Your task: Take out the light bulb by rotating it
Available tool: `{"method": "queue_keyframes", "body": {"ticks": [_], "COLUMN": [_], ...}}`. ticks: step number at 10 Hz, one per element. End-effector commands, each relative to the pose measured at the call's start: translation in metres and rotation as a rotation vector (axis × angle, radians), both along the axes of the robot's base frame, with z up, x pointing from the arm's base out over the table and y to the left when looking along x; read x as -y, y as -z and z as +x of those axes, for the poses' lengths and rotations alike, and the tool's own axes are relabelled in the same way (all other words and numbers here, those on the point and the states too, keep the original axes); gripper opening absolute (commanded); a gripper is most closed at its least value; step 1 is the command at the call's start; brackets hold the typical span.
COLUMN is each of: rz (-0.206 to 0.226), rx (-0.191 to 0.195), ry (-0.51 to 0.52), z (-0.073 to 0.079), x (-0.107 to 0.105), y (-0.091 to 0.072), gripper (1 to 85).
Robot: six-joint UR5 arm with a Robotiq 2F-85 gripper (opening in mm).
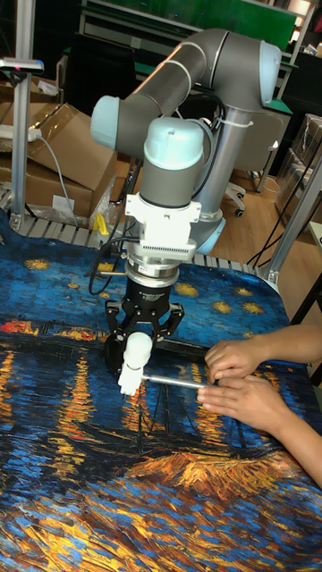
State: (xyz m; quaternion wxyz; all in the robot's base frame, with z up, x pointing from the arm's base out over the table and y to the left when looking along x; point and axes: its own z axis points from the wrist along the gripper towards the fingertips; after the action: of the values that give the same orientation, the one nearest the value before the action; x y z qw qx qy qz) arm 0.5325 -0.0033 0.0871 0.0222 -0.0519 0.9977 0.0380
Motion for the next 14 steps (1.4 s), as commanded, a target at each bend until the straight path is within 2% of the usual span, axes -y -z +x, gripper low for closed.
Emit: {"method": "queue_keyframes", "body": {"ticks": [1,3,5,7,8,10,11,13,14], "rz": [0.016,0.032,0.015,-0.024,-0.079,-0.118,-0.137,-0.128,-0.142], "rx": [0.030,0.056,0.078,0.101,0.120,0.140,0.147,0.171,0.187], "ry": [0.026,-0.078,-0.181,-0.276,-0.355,-0.502,-0.618,-0.810,-0.896], "z": [0.009,0.011,0.012,0.016,0.021,0.022,0.023,0.024,0.027], "x": [-0.010,-0.010,-0.003,0.003,0.009,0.007,0.008,0.001,0.002], "y": [-0.005,-0.005,-0.002,-0.002,-0.002,-0.003,-0.003,-0.002,-0.001], "gripper": [24.0,18.0,12.7,5.0,1.0,1.0,1.0,1.0,1.0]}}
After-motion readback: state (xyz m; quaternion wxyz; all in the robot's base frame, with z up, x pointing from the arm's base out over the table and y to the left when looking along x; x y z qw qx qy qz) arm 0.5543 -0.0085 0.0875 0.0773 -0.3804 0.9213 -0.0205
